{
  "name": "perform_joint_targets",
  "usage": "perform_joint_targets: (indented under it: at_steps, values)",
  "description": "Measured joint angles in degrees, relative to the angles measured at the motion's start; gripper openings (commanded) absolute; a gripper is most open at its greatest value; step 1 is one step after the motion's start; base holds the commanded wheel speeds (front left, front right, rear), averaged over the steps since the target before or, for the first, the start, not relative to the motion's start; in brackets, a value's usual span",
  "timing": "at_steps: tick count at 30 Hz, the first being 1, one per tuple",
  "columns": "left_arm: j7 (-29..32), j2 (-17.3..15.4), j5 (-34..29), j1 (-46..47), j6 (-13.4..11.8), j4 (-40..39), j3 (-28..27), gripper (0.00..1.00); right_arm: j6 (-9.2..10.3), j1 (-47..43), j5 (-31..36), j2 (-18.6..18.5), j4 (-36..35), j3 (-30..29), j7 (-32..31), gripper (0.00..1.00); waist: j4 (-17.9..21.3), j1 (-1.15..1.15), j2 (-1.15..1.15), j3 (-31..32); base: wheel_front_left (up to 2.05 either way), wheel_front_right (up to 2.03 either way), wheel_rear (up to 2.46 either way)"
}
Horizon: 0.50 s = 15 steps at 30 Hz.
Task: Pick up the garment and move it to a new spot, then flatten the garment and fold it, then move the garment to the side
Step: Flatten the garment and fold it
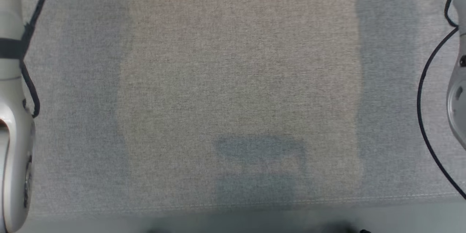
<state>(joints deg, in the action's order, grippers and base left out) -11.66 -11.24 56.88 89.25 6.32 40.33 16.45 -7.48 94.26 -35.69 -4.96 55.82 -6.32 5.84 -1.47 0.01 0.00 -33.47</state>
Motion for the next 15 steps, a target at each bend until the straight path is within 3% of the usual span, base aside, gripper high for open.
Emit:
perform_joint_targets:
  at_steps: [7,15]
  values:
    - [0.64,-1.46,2.69,-6.16,0.98,-7.62,3.20,0.00,0.01,-6.97,-6.45,-1.36,-3.10,5.53,-1.66,0.00,-1.88,0.00,0.00,-2.03,0.00,0.00,0.00]
    - [1.97,-7.78,7.93,-23.32,1.02,-26.93,5.28,0.00,0.00,-20.52,-15.46,-4.23,-11.90,9.13,-5.55,0.00,-1.07,-0.01,0.00,0.65,0.00,0.00,0.00]
